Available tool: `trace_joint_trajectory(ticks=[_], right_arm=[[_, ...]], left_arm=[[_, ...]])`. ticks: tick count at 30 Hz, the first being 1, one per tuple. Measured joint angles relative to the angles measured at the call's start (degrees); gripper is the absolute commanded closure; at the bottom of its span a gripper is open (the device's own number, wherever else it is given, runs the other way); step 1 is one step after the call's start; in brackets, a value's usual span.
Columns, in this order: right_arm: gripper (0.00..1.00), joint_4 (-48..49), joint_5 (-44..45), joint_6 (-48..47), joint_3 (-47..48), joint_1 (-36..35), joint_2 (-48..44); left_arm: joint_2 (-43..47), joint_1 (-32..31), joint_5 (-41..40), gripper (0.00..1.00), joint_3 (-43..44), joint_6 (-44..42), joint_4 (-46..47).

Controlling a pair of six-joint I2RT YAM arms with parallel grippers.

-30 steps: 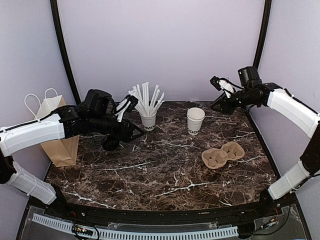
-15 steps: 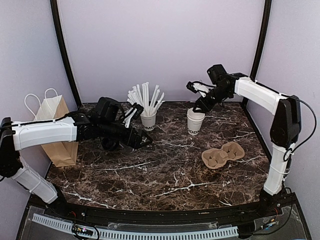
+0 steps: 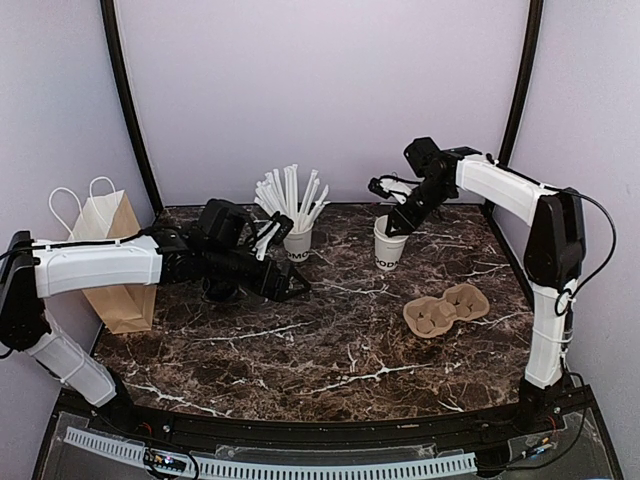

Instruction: Pack the takeout coffee

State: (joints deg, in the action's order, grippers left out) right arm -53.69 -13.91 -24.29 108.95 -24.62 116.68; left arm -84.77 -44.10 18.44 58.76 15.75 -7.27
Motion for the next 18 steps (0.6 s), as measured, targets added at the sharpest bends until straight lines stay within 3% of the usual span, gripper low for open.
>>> trace_joint_trajectory(ticks=[18], right_arm=[[0.85,-2.4,0.3,-1.2,1.5,-0.5,2.7]], left_arm=[[-1.1,-1.0,0.4,0.12,0.0,0.5,0.0]])
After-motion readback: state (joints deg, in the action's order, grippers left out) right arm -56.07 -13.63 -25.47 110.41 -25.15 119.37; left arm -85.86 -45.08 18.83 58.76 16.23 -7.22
